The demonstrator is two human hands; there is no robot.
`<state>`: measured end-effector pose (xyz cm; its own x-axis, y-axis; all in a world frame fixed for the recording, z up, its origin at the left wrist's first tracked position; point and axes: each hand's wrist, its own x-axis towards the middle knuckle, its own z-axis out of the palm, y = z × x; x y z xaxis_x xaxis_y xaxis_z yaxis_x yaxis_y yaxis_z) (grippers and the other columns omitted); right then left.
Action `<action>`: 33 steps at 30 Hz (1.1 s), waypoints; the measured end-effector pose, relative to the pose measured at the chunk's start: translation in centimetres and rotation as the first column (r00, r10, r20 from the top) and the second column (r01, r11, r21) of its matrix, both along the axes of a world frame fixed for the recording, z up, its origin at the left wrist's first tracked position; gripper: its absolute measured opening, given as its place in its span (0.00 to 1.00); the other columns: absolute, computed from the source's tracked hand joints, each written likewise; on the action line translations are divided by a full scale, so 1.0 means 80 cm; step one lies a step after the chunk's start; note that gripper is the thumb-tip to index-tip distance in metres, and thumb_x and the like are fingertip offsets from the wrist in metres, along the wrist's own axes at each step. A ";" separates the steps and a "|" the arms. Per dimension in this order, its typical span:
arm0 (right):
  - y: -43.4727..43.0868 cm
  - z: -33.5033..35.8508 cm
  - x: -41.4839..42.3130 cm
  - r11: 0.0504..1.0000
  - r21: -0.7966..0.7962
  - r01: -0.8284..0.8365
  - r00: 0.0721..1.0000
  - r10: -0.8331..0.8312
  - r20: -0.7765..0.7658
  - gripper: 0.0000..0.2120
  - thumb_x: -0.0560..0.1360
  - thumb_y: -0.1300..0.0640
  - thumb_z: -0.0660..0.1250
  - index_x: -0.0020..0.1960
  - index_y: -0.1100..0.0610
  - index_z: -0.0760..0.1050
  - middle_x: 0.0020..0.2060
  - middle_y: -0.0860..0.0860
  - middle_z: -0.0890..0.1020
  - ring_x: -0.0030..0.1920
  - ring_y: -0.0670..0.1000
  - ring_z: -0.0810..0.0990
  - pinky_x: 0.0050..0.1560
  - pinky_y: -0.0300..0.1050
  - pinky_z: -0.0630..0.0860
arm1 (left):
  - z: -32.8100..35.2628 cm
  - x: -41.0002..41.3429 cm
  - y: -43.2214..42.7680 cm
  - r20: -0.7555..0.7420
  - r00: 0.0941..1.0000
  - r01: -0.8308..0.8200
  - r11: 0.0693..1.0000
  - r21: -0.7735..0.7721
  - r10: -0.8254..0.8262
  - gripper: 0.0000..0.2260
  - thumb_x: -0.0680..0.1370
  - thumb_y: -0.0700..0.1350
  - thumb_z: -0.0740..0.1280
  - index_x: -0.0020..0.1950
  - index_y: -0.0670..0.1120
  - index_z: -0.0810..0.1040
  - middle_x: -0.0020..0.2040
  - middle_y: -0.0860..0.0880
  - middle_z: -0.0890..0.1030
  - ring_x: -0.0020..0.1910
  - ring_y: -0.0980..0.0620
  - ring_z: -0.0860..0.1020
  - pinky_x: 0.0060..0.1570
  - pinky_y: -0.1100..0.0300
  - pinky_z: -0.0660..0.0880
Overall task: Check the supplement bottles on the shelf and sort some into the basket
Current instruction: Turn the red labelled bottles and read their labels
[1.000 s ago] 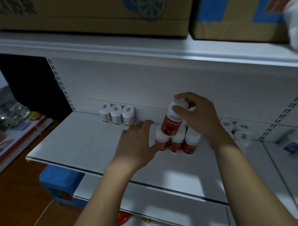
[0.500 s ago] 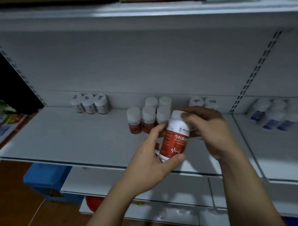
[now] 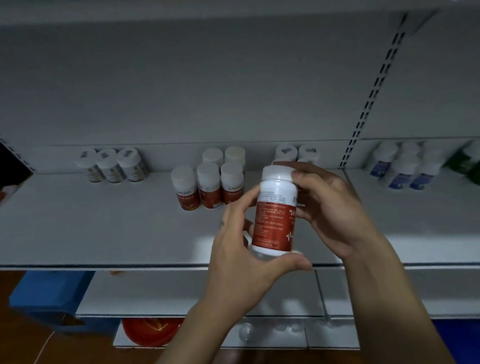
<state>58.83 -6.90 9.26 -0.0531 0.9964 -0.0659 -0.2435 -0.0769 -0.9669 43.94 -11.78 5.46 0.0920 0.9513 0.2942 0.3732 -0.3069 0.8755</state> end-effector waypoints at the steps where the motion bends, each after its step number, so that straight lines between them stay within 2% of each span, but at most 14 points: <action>1: 0.000 0.001 0.001 1.000 0.006 -0.013 1.000 0.013 -0.020 0.11 0.78 0.61 0.61 0.53 0.56 0.81 0.48 0.54 0.85 0.48 0.50 0.82 0.51 0.48 0.77 | 0.000 0.000 0.000 -0.018 1.000 -0.008 1.000 0.013 0.008 0.45 0.53 0.67 0.77 0.67 0.71 0.61 0.61 0.69 0.69 0.53 0.59 0.74 0.49 0.65 0.75; 6: 0.004 0.002 0.002 0.999 0.018 -0.034 0.996 0.035 -0.082 0.11 0.78 0.62 0.60 0.54 0.59 0.81 0.48 0.56 0.85 0.48 0.51 0.82 0.46 0.45 0.79 | 0.001 0.000 0.002 -0.059 0.998 -0.020 0.998 0.051 0.023 0.45 0.54 0.67 0.76 0.68 0.70 0.60 0.61 0.71 0.66 0.55 0.63 0.71 0.51 0.73 0.70; 10: 0.006 0.002 0.001 1.000 0.017 -0.006 0.998 0.007 -0.055 0.11 0.77 0.63 0.62 0.55 0.61 0.80 0.48 0.56 0.84 0.46 0.51 0.82 0.45 0.45 0.77 | -0.002 -0.002 0.002 -0.078 0.997 -0.023 0.999 0.037 0.026 0.41 0.61 0.62 0.79 0.69 0.69 0.61 0.61 0.70 0.66 0.58 0.65 0.71 0.53 0.70 0.72; 14: 0.010 0.003 -0.006 0.998 0.005 0.061 0.998 -0.061 -0.020 0.07 0.74 0.64 0.67 0.52 0.60 0.80 0.41 0.53 0.83 0.40 0.48 0.82 0.37 0.41 0.76 | -0.004 -0.005 0.007 -0.102 0.995 -0.004 1.000 0.002 0.004 0.36 0.67 0.60 0.72 0.71 0.66 0.59 0.60 0.62 0.65 0.57 0.63 0.71 0.55 0.65 0.75; 17: 0.010 0.001 -0.012 0.994 0.010 0.107 0.994 -0.106 -0.016 0.07 0.72 0.62 0.71 0.50 0.60 0.79 0.40 0.52 0.83 0.39 0.47 0.82 0.34 0.41 0.77 | -0.006 -0.006 0.013 -0.098 0.995 -0.008 1.000 -0.011 0.007 0.35 0.66 0.58 0.73 0.64 0.73 0.56 0.57 0.65 0.63 0.56 0.69 0.69 0.52 0.77 0.69; 18: 0.009 0.000 -0.013 0.993 0.008 0.118 0.993 -0.118 -0.020 0.07 0.71 0.62 0.72 0.50 0.60 0.79 0.40 0.52 0.83 0.39 0.47 0.82 0.34 0.41 0.77 | -0.008 -0.006 0.015 -0.099 0.995 -0.012 1.000 -0.010 0.011 0.35 0.66 0.57 0.74 0.63 0.74 0.56 0.57 0.65 0.63 0.56 0.70 0.69 0.51 0.78 0.68; 21: 0.008 0.000 -0.013 0.990 -0.005 0.137 0.990 -0.138 -0.027 0.07 0.71 0.61 0.73 0.48 0.59 0.79 0.40 0.53 0.84 0.39 0.47 0.82 0.34 0.40 0.77 | -0.011 -0.008 0.015 -0.102 0.995 -0.012 1.000 -0.023 0.010 0.36 0.69 0.52 0.77 0.64 0.73 0.56 0.58 0.65 0.64 0.56 0.68 0.70 0.52 0.73 0.72; 26: 0.009 0.001 -0.006 0.993 -0.015 0.118 0.993 -0.119 -0.015 0.05 0.72 0.60 0.72 0.47 0.57 0.80 0.41 0.51 0.84 0.40 0.46 0.83 0.35 0.40 0.78 | -0.012 -0.009 0.014 -0.021 0.999 -0.028 0.998 -0.050 0.027 0.31 0.68 0.56 0.72 0.68 0.65 0.63 0.59 0.64 0.70 0.55 0.63 0.75 0.53 0.63 0.76; 29: 0.008 -0.001 -0.001 0.996 -0.043 0.075 0.995 -0.077 -0.063 0.09 0.70 0.59 0.71 0.50 0.57 0.81 0.43 0.51 0.85 0.41 0.47 0.84 0.36 0.39 0.78 | -0.013 -0.008 0.013 0.069 0.998 0.002 0.997 -0.081 0.004 0.27 0.70 0.53 0.70 0.67 0.63 0.65 0.56 0.65 0.75 0.52 0.61 0.78 0.49 0.65 0.77; 33: 0.003 -0.003 0.004 0.998 -0.068 0.014 0.993 -0.022 -0.118 0.18 0.67 0.55 0.70 0.56 0.59 0.80 0.49 0.54 0.84 0.44 0.48 0.83 0.40 0.40 0.79 | -0.014 -0.003 0.009 0.073 0.997 0.046 0.994 -0.094 -0.039 0.23 0.72 0.53 0.68 0.65 0.66 0.65 0.55 0.66 0.76 0.51 0.59 0.79 0.48 0.64 0.77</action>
